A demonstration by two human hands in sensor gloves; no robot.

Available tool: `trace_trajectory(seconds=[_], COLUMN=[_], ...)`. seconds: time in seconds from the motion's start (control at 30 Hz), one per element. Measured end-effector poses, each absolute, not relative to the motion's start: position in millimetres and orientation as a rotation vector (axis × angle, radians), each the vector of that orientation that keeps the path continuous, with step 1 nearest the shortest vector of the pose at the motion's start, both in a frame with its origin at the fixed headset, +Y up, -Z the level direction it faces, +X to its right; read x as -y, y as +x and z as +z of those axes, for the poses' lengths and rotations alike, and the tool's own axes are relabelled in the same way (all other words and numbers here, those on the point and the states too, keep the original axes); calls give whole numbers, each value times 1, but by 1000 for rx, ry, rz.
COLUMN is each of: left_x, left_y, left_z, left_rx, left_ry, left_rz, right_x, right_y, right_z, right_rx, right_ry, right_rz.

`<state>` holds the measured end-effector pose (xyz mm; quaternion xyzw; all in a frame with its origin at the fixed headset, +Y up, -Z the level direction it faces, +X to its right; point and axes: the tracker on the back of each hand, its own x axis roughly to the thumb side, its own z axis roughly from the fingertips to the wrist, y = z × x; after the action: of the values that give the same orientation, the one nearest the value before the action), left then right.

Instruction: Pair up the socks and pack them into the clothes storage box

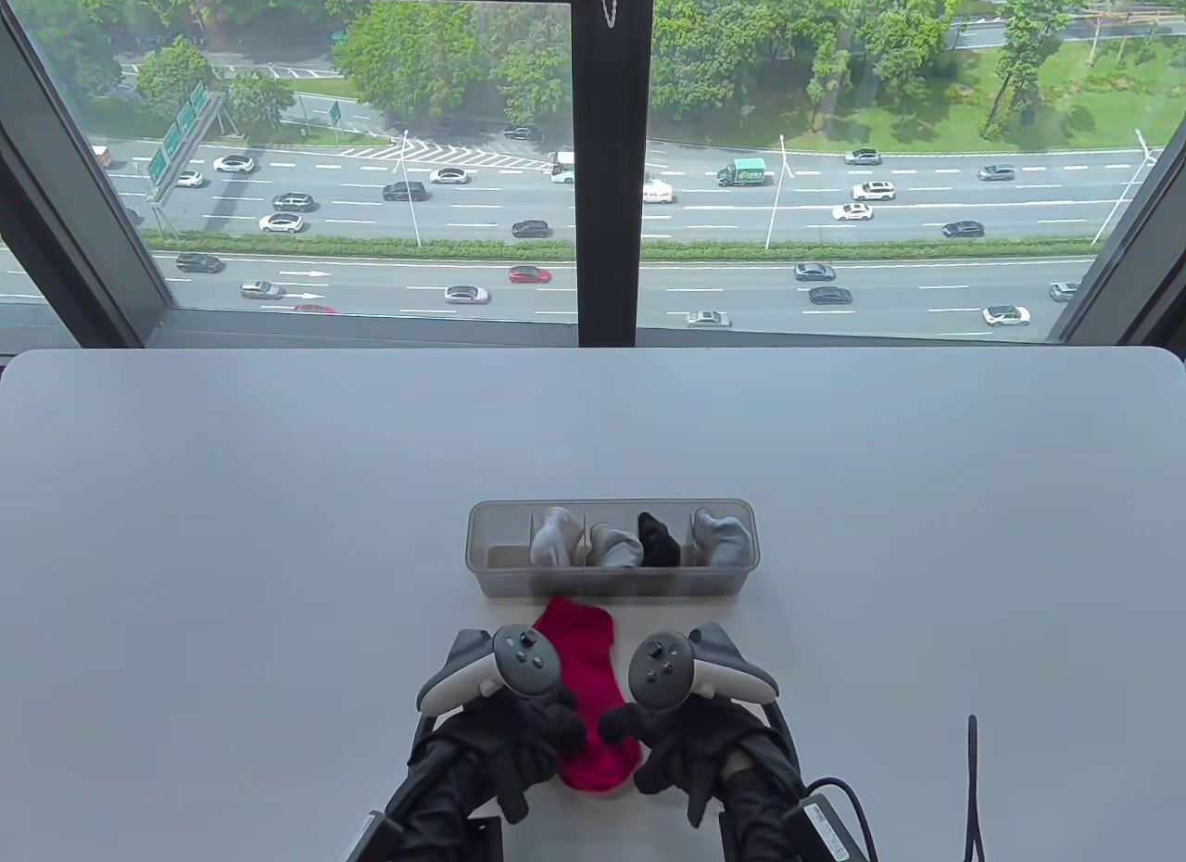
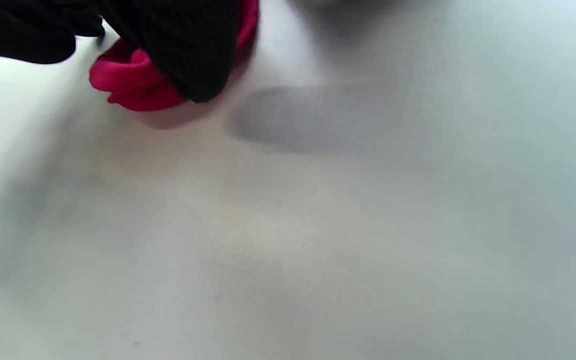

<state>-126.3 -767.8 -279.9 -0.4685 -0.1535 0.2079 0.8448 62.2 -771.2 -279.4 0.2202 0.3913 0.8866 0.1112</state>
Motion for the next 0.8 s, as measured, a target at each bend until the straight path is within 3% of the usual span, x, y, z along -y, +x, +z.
trace_trajectory(seconds=[0.17, 0.23, 0.43, 0.6, 0.73, 0.8], left_x=[767, 767, 763, 765, 768, 767], left_y=[-118, -115, -110, -115, -117, -115], left_z=[-277, -276, -275, -278, -277, -276], left_rx=[358, 365, 367, 367, 342, 335], left_ry=[-984, -976, -747, -805, -823, -820], left_rz=[385, 369, 315, 402, 519, 531], right_x=[776, 777, 778, 781, 779, 781], right_y=[56, 58, 64, 66, 63, 64], right_z=[-281, -283, -286, -285, -286, -287], right_rx=[-824, -865, -893, -1062, -858, -936], right_ry=[583, 528, 489, 542, 499, 477], right_rz=[2774, 2688, 2541, 2360, 2502, 2403])
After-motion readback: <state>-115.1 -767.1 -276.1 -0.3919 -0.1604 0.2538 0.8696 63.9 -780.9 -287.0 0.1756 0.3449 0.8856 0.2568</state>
